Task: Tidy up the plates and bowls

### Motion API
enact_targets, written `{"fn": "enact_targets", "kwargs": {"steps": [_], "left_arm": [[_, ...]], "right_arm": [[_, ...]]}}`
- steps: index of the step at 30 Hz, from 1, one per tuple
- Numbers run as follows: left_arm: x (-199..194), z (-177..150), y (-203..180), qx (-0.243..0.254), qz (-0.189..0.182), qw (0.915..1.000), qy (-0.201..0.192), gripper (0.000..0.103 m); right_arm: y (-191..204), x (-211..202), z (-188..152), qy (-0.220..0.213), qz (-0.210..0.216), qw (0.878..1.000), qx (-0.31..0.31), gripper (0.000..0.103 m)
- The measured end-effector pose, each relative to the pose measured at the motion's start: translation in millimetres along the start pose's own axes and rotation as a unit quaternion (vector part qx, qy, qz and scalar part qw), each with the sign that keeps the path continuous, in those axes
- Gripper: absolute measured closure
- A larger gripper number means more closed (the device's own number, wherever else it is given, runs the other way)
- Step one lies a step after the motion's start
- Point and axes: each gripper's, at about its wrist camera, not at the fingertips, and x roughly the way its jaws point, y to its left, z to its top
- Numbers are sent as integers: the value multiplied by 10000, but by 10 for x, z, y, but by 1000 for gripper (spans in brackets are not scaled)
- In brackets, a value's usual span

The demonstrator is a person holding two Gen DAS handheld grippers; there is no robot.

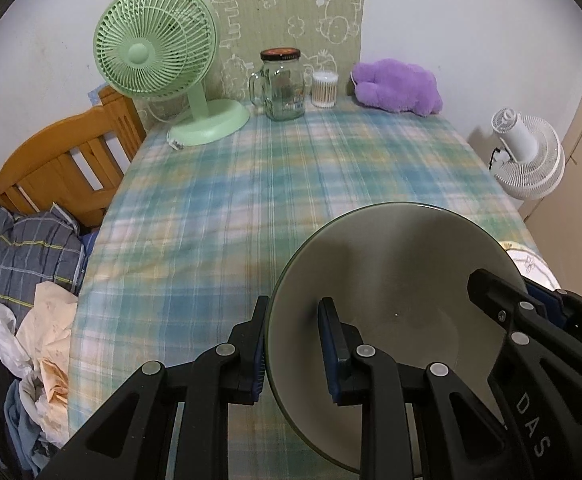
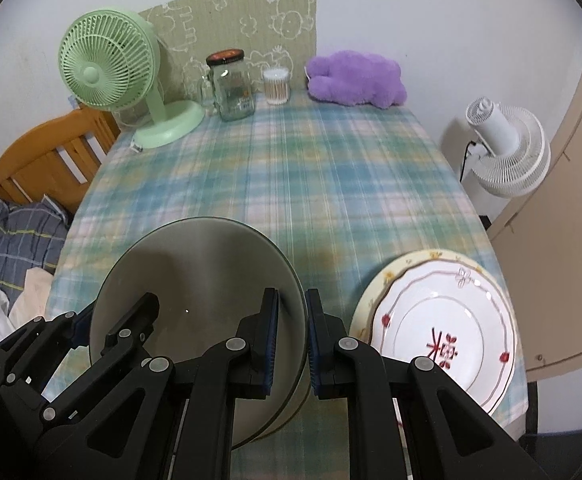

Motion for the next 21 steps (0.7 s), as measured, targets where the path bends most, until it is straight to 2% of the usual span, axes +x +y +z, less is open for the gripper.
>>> {"fn": "enact_targets", "kwargs": {"steps": [14, 21], "left_arm": [[233, -160, -6, 80, -115, 9990, 418, 82], [330, -190, -53, 114, -191, 9983, 543, 82]], "right_arm": [[34, 258, -172, 420, -187, 9989, -22, 87], [29, 308, -181, 416, -389, 9983, -116, 87]]}}
